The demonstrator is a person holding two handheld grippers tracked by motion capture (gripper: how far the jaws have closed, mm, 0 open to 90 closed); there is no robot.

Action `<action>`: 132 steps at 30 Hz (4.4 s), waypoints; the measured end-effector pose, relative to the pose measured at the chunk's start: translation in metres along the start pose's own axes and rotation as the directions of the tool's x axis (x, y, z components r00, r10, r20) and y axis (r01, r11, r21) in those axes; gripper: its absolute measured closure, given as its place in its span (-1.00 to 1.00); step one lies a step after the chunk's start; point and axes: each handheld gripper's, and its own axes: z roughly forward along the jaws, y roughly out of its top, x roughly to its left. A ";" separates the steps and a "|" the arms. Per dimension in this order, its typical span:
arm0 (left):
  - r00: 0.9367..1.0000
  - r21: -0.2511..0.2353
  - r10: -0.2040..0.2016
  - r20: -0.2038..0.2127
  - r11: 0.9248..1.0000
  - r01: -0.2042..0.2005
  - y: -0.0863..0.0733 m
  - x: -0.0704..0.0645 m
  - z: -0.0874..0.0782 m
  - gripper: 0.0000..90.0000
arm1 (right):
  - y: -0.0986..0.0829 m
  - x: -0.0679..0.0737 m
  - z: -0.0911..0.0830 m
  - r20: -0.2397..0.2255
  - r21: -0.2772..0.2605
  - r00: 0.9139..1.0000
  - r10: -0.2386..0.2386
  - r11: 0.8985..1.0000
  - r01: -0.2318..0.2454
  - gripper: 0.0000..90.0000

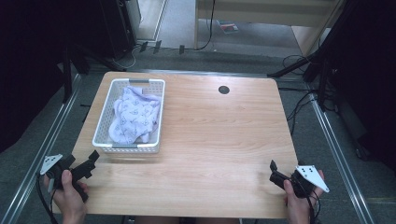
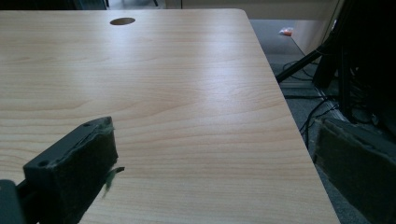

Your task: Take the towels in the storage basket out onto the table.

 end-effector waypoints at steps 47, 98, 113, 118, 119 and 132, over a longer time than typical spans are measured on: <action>0.966 0.149 0.250 0.071 0.955 -0.258 0.071 -0.059 -0.007 -1.00 | 0.000 0.002 0.001 -0.011 0.026 1.000 -0.019 0.999 0.019 -0.99; 0.983 0.689 0.184 0.024 0.709 -0.150 0.118 -0.149 0.184 -1.00 | 0.001 0.002 0.003 -0.019 0.048 0.999 -0.026 0.999 0.027 -0.85; 0.940 0.761 0.335 -0.071 0.627 -0.166 0.093 -0.163 0.207 -1.00 | 0.001 0.001 0.004 -0.030 0.057 0.999 -0.021 0.998 0.023 -0.85; 0.929 0.757 0.355 -0.105 0.634 -0.157 0.090 -0.167 0.209 -1.00 | 0.001 0.002 0.004 -0.030 0.057 0.999 -0.024 0.998 0.026 -0.85; 0.927 0.753 0.358 -0.110 0.639 -0.157 0.088 -0.168 0.210 -1.00 | 0.001 0.002 0.004 -0.029 0.058 0.999 -0.024 0.998 0.025 -0.85; 0.931 0.713 0.350 -0.106 0.679 -0.175 0.081 -0.166 0.207 -1.00 | 0.001 0.001 0.004 -0.029 0.060 0.999 -0.016 0.998 0.018 -0.85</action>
